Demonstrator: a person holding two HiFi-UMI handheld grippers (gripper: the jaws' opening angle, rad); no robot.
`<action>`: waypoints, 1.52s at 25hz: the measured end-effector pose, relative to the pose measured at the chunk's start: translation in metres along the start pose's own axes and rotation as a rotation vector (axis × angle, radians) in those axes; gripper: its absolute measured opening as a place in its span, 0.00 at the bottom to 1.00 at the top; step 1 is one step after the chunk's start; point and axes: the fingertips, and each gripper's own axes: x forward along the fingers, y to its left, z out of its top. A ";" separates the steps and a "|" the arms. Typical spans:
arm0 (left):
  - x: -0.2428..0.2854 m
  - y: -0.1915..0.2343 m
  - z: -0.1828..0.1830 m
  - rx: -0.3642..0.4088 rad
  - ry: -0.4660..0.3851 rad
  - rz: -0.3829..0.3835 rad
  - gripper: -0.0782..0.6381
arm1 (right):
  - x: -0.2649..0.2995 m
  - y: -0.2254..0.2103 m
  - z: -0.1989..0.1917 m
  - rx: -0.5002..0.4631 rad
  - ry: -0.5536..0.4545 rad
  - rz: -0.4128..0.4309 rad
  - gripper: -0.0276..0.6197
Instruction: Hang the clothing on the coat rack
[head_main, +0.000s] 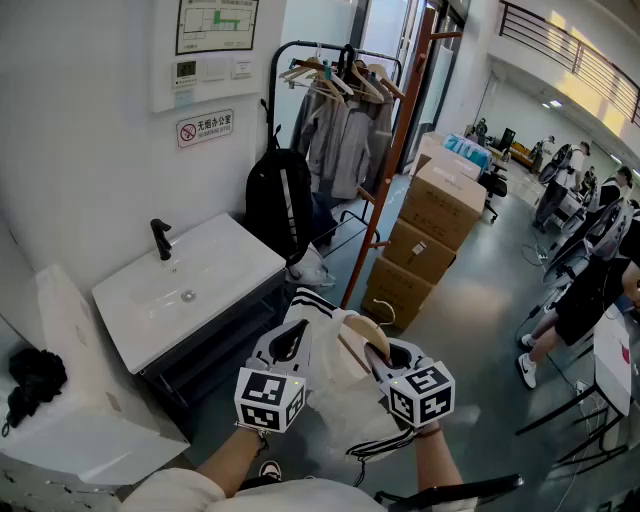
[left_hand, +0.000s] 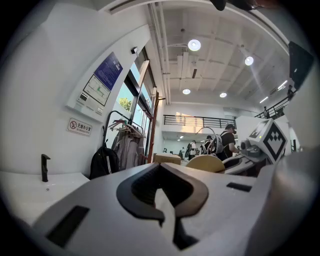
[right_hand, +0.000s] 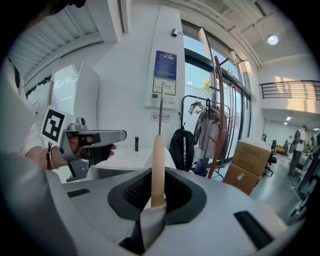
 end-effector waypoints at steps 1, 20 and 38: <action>-0.001 0.002 0.000 -0.009 -0.001 0.006 0.12 | -0.001 0.001 0.001 -0.004 0.001 0.000 0.15; 0.004 0.021 -0.004 -0.038 0.017 -0.013 0.12 | 0.005 -0.006 0.009 0.035 0.012 -0.022 0.15; 0.122 0.031 -0.022 -0.037 0.044 -0.025 0.12 | 0.062 -0.093 0.017 -0.036 0.027 0.065 0.15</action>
